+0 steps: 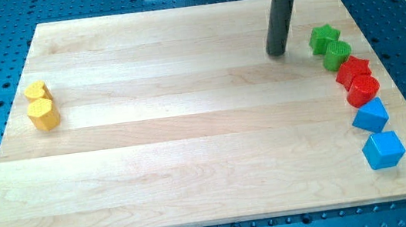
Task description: Separate the yellow hexagon from the yellow heart
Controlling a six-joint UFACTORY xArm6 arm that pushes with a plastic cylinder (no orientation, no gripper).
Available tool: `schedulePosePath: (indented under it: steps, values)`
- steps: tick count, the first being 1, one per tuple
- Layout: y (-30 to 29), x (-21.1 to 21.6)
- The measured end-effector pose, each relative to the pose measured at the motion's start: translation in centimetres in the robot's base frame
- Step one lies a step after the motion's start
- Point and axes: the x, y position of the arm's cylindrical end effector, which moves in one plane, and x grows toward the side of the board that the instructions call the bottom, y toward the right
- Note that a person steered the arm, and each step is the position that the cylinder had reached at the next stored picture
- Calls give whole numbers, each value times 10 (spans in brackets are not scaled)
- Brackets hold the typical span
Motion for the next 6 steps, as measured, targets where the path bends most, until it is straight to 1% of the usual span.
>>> schedulePosePath:
  steps: [1,2,3,4,5,6]
  values:
    - [-87,72]
    - [-218,129]
    - [-326,123]
    - [-408,131]
    - [-371,97]
    - [-254,52]
